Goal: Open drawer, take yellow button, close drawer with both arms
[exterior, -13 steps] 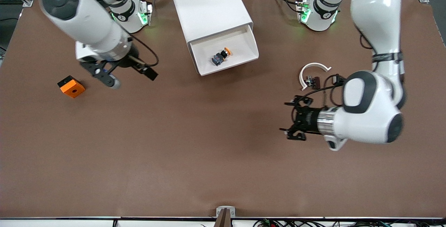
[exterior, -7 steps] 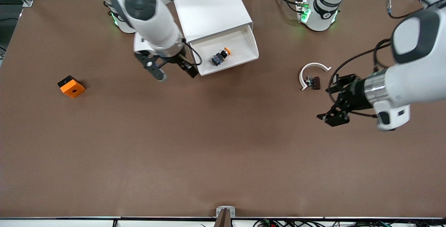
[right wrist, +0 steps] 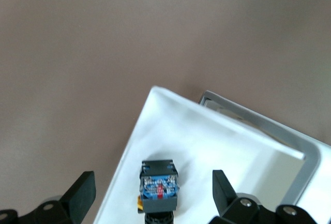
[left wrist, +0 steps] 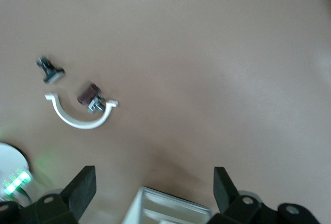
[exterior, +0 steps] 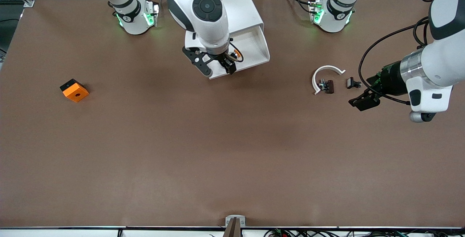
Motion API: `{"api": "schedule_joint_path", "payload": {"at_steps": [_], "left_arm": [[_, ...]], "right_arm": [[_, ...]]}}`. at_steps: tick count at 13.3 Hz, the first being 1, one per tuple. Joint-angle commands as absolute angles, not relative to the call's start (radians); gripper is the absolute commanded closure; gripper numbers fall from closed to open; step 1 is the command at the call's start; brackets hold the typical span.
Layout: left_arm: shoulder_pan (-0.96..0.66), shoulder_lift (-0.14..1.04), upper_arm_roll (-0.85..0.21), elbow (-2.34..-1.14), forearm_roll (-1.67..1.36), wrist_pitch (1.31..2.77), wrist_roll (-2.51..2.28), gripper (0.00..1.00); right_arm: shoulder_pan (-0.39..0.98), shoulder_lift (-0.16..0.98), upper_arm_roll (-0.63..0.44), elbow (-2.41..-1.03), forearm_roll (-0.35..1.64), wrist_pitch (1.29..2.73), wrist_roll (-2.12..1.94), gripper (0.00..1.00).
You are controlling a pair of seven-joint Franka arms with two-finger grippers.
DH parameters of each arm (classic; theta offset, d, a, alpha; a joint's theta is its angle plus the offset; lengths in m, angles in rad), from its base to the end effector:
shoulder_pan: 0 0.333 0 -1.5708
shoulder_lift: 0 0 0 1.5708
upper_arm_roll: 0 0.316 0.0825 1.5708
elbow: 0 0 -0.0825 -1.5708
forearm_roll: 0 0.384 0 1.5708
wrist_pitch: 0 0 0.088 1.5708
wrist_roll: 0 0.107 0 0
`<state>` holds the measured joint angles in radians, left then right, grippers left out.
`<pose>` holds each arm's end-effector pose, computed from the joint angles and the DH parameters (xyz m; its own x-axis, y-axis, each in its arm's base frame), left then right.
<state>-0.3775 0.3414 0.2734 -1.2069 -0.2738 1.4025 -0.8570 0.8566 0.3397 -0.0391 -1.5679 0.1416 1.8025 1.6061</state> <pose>0.6230 -0.1304 0.5836 0.7368 0.6382 -0.2234 0.6581 -0.7527 0.0202 0.4334 0.4837 0.4396 0.6678 -0.7352 -0.1165 -0.7269 -0.6778 0.1106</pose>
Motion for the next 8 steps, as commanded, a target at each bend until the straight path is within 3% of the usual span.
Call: {"api": "schedule_joint_path", "payload": {"at_steps": [1,8], "left_arm": [[-0.377,0.334,0.272,-1.223,-0.21,1.414,-0.711,0.0],[-0.361,0.318,0.272,-1.287,-0.176,1.489,-0.459,0.0]], "right_arm": [[0.891,0.345,-0.054,-1.562,0.144,1.798,1.644,0.0],[0.917,0.394,-0.054,-1.562,0.103,1.83,1.649,0.0]]}}
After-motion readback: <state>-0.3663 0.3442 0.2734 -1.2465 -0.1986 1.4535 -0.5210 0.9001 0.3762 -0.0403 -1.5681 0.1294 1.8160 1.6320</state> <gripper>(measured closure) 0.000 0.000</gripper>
